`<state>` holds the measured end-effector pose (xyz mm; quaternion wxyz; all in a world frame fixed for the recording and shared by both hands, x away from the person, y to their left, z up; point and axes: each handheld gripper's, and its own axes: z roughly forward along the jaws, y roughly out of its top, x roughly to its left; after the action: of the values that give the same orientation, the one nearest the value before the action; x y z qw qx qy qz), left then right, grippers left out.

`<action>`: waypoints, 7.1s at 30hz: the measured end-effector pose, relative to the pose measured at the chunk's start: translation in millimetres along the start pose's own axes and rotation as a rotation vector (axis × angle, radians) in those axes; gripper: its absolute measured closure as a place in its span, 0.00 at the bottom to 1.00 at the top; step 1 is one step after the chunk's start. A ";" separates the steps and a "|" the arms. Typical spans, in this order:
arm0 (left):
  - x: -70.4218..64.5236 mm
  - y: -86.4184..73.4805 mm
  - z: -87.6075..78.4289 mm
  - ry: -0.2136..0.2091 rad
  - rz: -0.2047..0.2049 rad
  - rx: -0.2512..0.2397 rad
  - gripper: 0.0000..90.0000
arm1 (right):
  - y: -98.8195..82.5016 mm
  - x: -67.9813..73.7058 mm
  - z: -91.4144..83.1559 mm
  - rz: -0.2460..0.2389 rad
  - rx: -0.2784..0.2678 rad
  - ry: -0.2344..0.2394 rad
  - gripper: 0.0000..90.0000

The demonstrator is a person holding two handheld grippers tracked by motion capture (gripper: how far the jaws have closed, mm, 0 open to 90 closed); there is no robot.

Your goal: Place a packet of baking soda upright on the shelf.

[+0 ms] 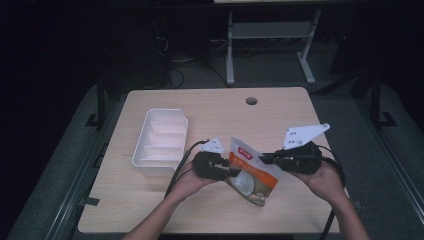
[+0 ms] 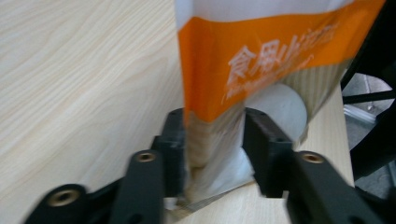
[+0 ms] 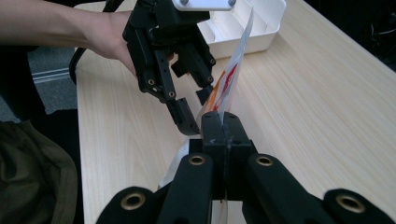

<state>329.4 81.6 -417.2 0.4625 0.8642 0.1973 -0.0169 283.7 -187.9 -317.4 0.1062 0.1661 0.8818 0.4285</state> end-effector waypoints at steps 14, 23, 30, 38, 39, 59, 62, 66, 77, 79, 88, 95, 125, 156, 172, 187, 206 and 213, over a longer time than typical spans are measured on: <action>-6.4 -11.9 -5.0 0.015 0.066 -0.003 0.96 | -7.8 -5.2 6.2 0.034 -0.034 -0.018 0.87; -6.2 -15.3 -7.1 0.013 0.052 -0.018 0.96 | -31.9 -13.3 4.0 0.140 -0.091 -0.021 0.57; -6.5 -15.5 -8.1 0.012 0.054 -0.013 0.96 | -62.9 -11.4 8.1 0.205 -0.135 0.014 0.54; -6.5 -16.5 -8.9 0.012 0.045 -0.016 0.96 | -82.9 -6.4 29.5 0.237 -0.115 0.057 0.64; -6.4 -16.8 -9.1 0.011 0.045 -0.018 0.96 | -83.5 -5.6 32.3 0.236 -0.108 0.063 0.66; -10.2 -23.0 -18.8 0.032 0.044 -0.037 0.82 | -81.4 0.2 49.0 0.238 -0.099 0.074 0.99; -12.0 -26.5 -25.3 0.041 0.031 -0.058 0.78 | -78.0 2.3 45.0 0.213 -0.097 0.073 1.00; -16.1 -32.5 -30.7 0.062 0.042 -0.038 0.74 | -73.4 3.9 39.0 0.189 -0.099 0.057 1.00; -20.9 -45.0 -37.8 0.088 0.053 -0.013 0.70 | -65.4 -6.0 24.5 0.185 -0.110 0.012 1.00; -21.9 -47.7 -37.6 0.090 0.050 -0.012 0.67 | -59.1 -11.1 22.1 0.184 -0.107 -0.003 1.00; -24.1 -55.1 -37.8 0.086 0.060 -0.004 0.60 | -38.0 -27.3 24.1 0.193 -0.118 -0.020 1.00; -25.0 -56.8 -39.0 0.088 0.068 -0.012 0.51 | -4.8 -44.8 39.8 0.166 -0.131 -0.009 1.00; -19.9 -61.8 -43.1 0.099 0.071 -0.016 0.37 | 102.3 -93.6 125.2 0.142 -0.186 0.097 1.00; -20.1 -67.4 -42.5 0.107 0.079 0.002 0.35 | 171.6 -104.6 207.3 0.104 -0.187 0.159 1.00; -18.3 -69.4 -46.5 0.117 0.078 -0.002 0.34 | 188.3 -102.1 253.8 0.098 -0.179 0.184 1.00; -19.3 -69.6 -45.6 0.117 0.083 0.007 0.34 | 161.6 -103.7 288.0 0.175 -0.197 0.213 1.00; -20.9 -69.4 -43.0 0.108 0.081 0.007 0.34 | 126.4 -109.4 297.3 0.260 -0.218 0.208 0.98; -19.5 -69.3 -43.8 0.107 0.076 0.002 0.34 | 120.8 -106.1 301.7 0.239 -0.100 0.224 0.80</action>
<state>280.0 144.8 -442.9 0.4508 0.8712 0.1889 0.0465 505.4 58.5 -401.2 -0.0364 0.2156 0.8397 0.4971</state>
